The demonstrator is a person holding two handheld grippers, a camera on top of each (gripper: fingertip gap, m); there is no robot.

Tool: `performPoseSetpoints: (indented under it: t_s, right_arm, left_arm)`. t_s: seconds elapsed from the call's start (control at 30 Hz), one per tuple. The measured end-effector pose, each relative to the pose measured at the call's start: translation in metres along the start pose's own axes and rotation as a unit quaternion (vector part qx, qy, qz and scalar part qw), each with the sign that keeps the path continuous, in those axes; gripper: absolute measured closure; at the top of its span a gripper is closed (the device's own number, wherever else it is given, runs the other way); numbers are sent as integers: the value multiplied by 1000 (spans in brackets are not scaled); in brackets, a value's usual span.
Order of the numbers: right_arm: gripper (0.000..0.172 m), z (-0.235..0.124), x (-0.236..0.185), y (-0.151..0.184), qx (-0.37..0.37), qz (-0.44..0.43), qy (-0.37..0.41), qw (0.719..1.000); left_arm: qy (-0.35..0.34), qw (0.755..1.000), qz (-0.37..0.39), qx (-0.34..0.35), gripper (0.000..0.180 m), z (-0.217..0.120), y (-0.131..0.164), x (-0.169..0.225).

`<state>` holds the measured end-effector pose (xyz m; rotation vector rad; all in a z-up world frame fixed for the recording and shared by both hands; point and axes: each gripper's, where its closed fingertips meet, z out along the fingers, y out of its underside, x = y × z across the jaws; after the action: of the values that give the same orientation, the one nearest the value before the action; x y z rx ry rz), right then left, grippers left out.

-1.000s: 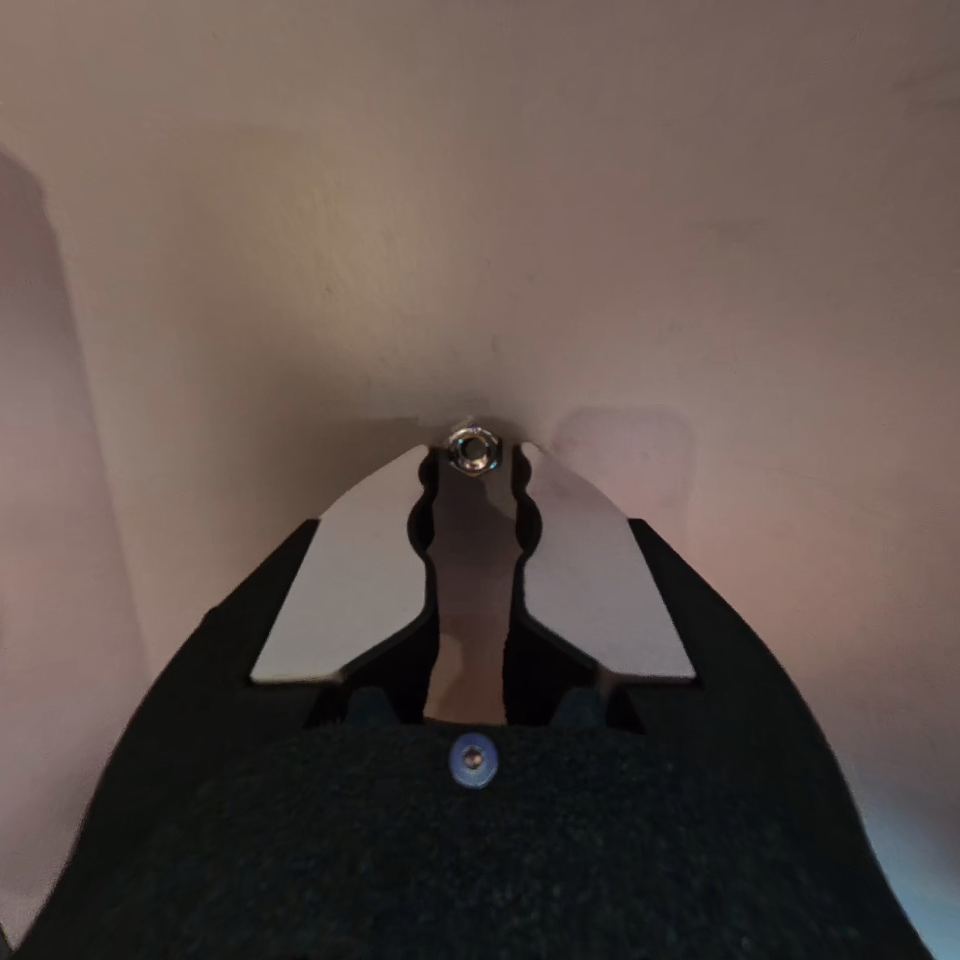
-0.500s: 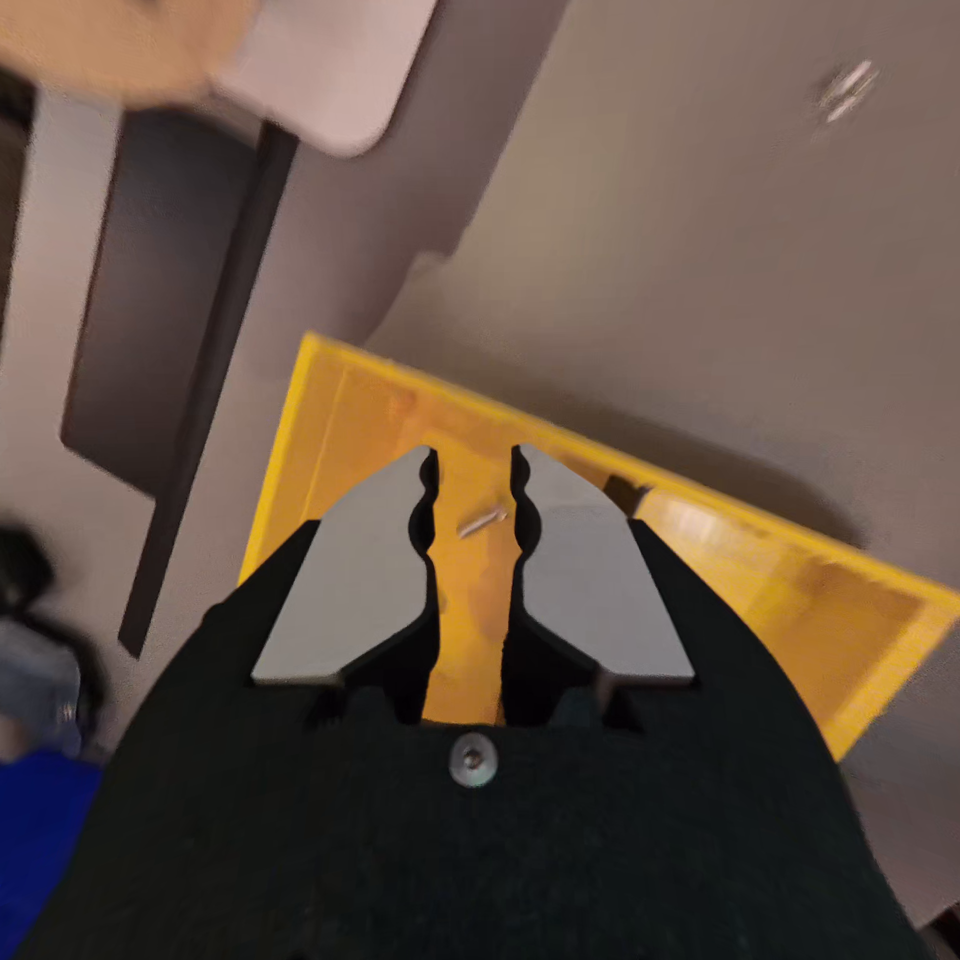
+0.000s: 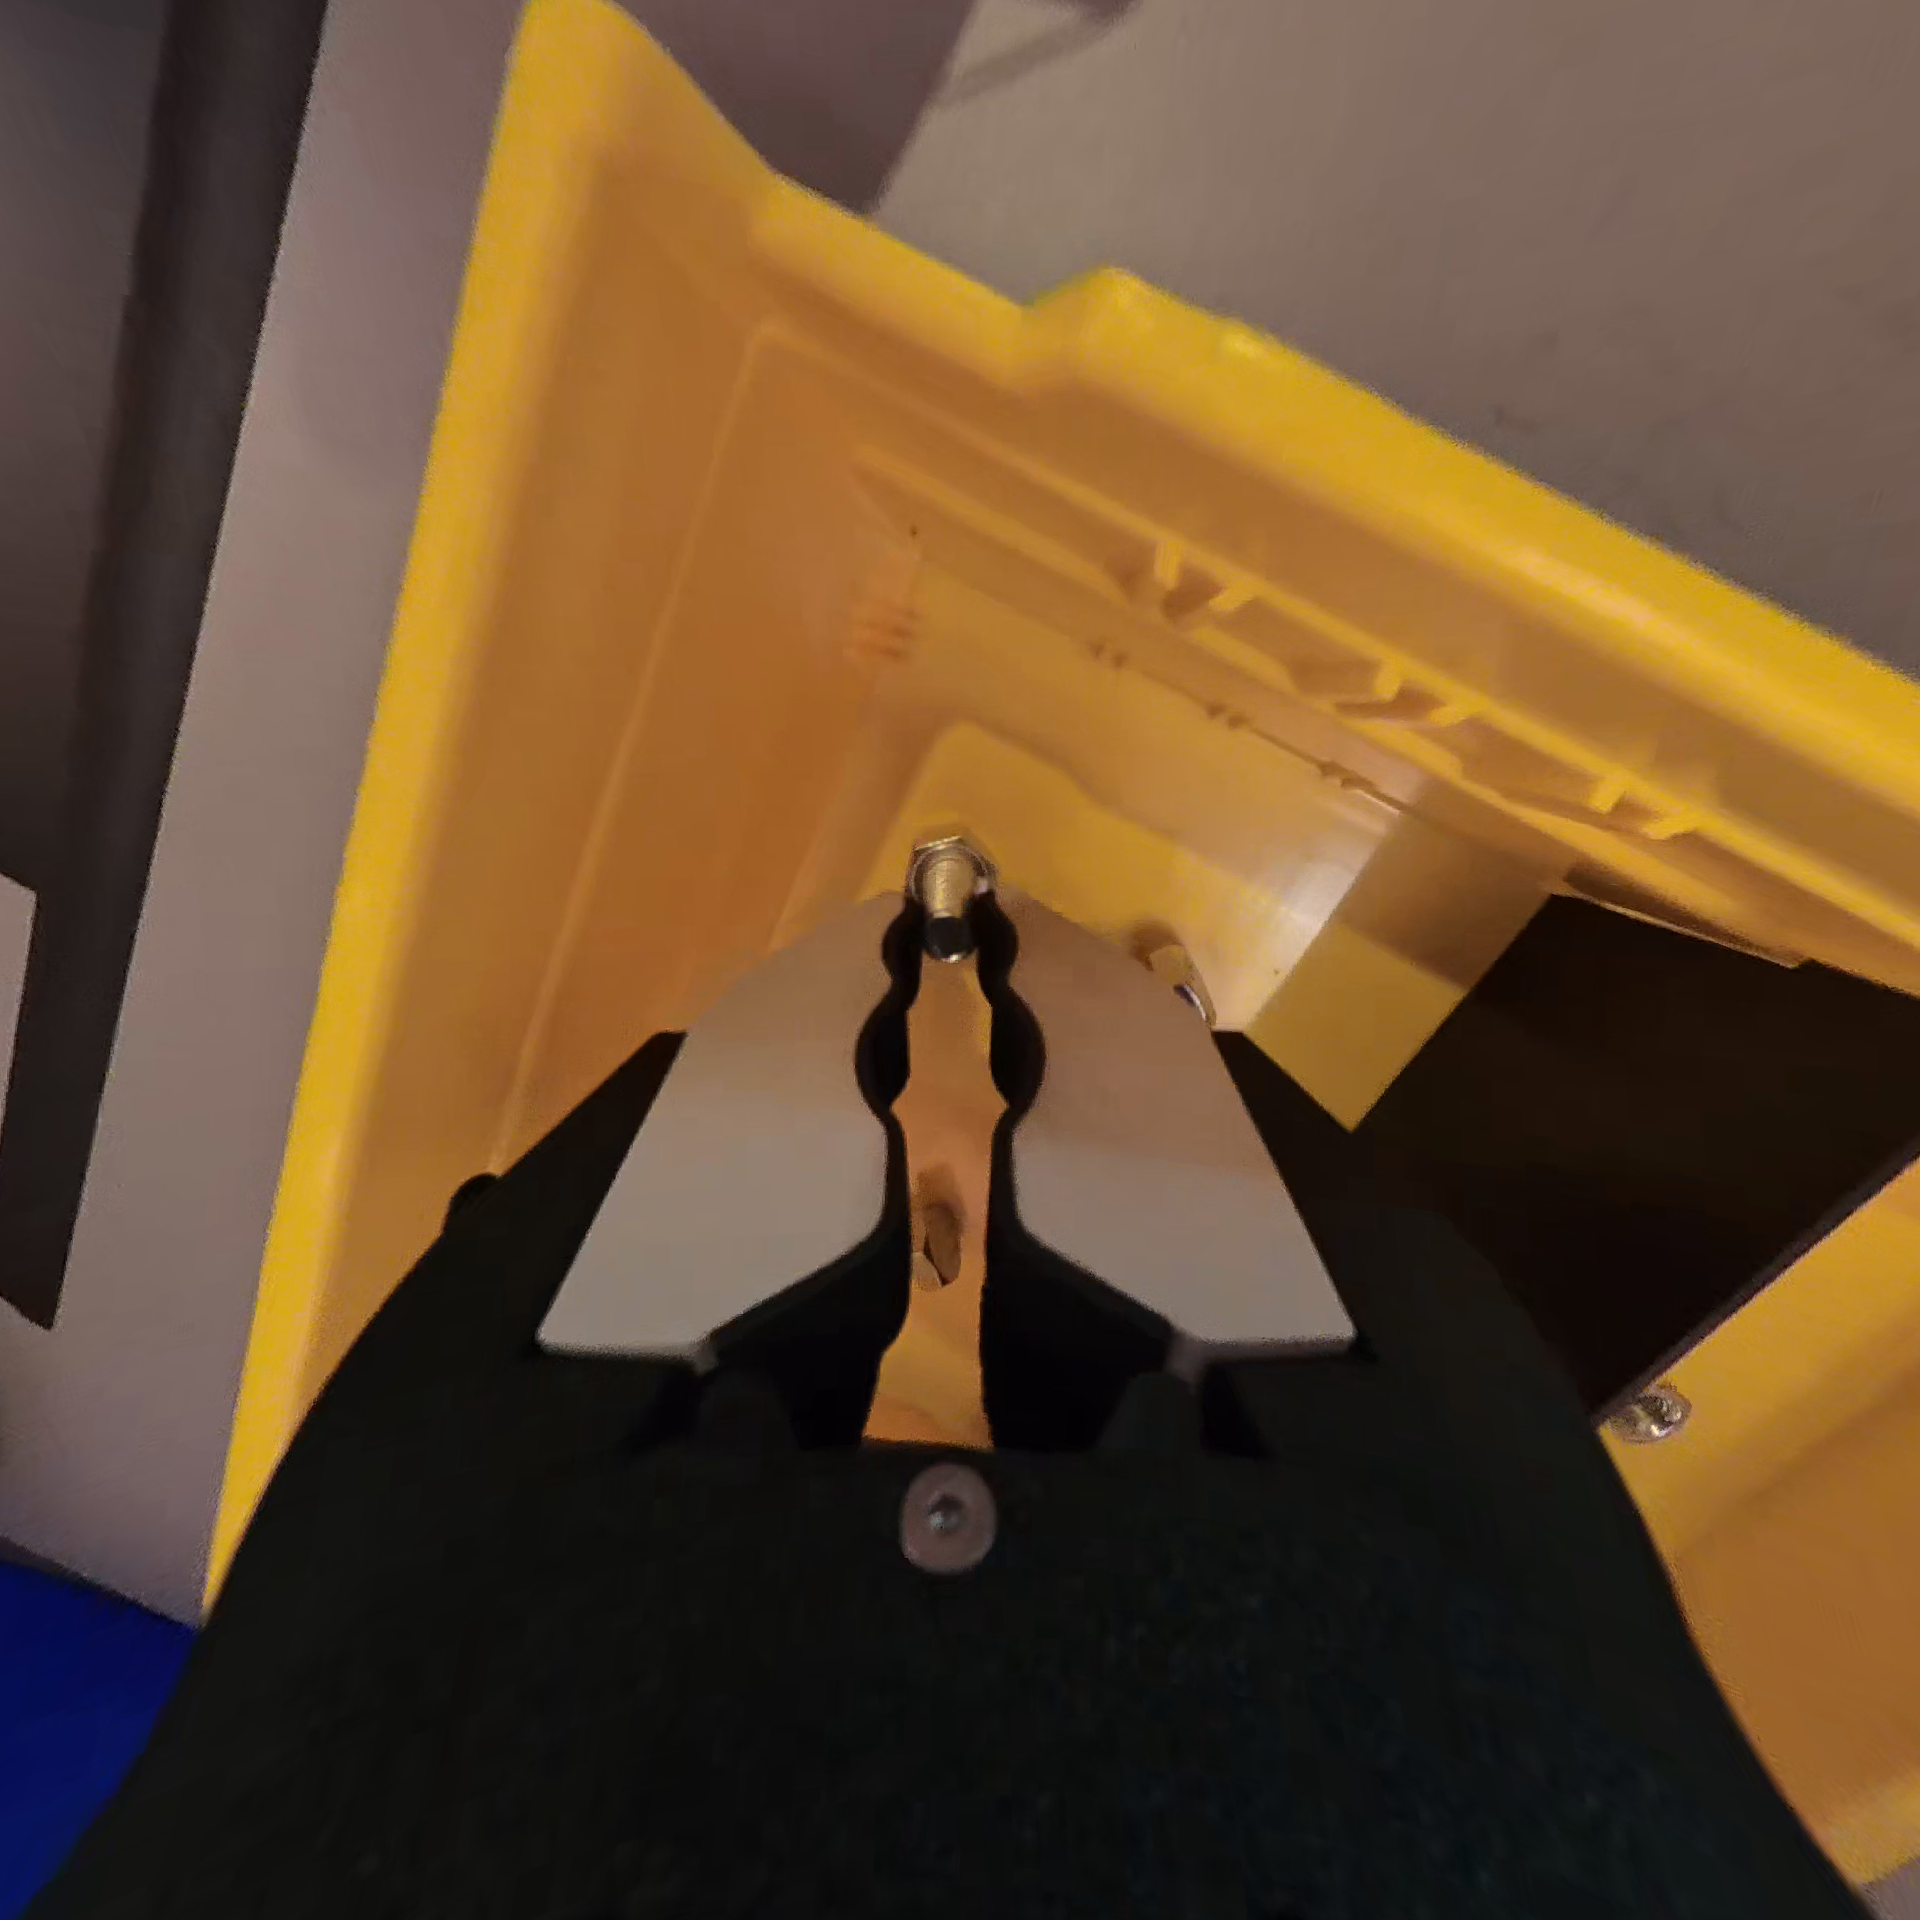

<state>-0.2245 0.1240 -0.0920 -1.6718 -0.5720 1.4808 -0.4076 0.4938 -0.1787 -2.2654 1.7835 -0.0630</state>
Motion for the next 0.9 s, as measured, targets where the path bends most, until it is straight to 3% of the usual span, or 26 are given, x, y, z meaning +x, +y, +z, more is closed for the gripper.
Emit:
performPoseSetpoints:
  t_s: [0.03,0.13,0.3,0.4,0.53,0.6,0.7,0.8,0.9]
  right_arm:
    - [148,0,1,0,1,1,1,1000]
    - [148,-1,2,-3,6,5,2,1000]
    - [147,-2,6,-8,10,-12,13,1000]
    - [143,-3,11,-24,35,-42,23,998]
    - [137,3,17,-65,69,-47,12,996]
    - [137,8,8,-97,104,-48,-19,993]
    - [137,15,-10,-134,144,-46,-65,986]
    - [137,26,-12,-133,122,-46,-73,989]
    - [144,26,-15,-120,95,-60,-80,990]
  left_arm:
    - [-3,1000,3,-8,171,-1,3,-1]
    - [-17,1000,15,10,171,-16,0,-1]
    - [-32,978,49,201,171,-100,-45,35]
    - [-2,929,95,358,171,-163,-77,97]
    - [104,829,143,530,171,-224,-112,203]
    - [136,797,161,566,171,-233,-124,242]
    - [157,775,184,584,171,-229,-139,282]
    - [176,768,195,584,171,-219,-148,305]
    - [209,779,215,550,171,-207,-150,319]
